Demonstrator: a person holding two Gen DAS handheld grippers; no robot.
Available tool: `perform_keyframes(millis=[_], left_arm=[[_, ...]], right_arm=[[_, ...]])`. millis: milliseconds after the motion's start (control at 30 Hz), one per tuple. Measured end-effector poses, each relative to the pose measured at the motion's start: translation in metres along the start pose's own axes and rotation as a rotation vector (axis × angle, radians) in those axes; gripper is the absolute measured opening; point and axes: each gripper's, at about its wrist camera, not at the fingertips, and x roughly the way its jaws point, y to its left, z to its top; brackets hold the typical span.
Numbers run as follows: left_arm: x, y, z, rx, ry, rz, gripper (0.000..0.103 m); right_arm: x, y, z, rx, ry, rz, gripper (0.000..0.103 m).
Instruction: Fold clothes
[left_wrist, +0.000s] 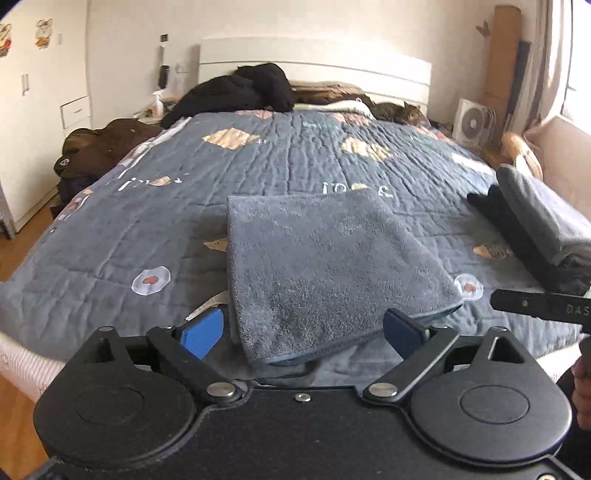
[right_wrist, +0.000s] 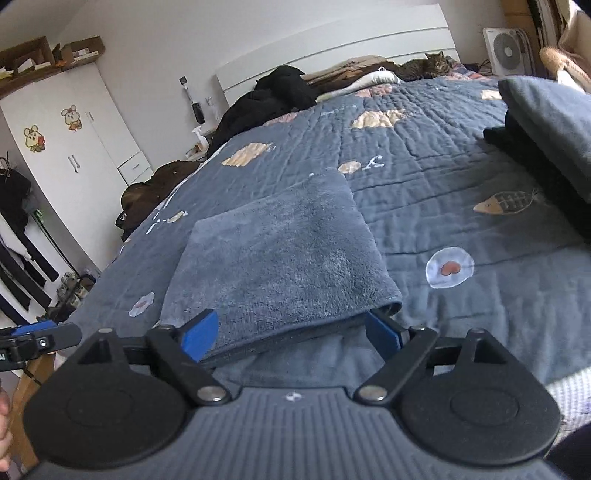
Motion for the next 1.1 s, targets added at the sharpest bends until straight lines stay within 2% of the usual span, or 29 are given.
perform_keyframes(millis=[200,333,500,633,767,900,1100], left_arm=[[0.001,-0.009,-0.005,0.036,0.01,0.001,0.095],[0.007,-0.009,-0.004,0.034,0.025,0.013,0.095],[0.013,-0.012,0.003,0.007,0.027,0.012,0.095],[0.018,-0.02,0.003,0.02,0.038,0.012,0.095],[0.021,-0.027,0.001,0.041,0.053,0.005,0.095],[0.023,-0.029,0.001,0.047,0.057,0.011,0.095],[0.028,-0.027,0.002,0.04,0.07,0.026,0.095]], right_arm=[[-0.026,0.013,0.007,-0.028,-0.047,-0.036,0.087],[-0.029,0.021,0.013,-0.056,-0.048,-0.095,0.087],[-0.033,0.031,0.023,-0.101,-0.043,-0.108,0.087],[-0.033,0.036,0.03,-0.126,-0.016,-0.098,0.087],[-0.034,0.036,0.034,-0.098,-0.002,-0.086,0.087],[-0.03,0.035,0.036,-0.134,0.003,-0.111,0.087],[-0.015,0.031,0.038,-0.159,0.061,-0.104,0.087]])
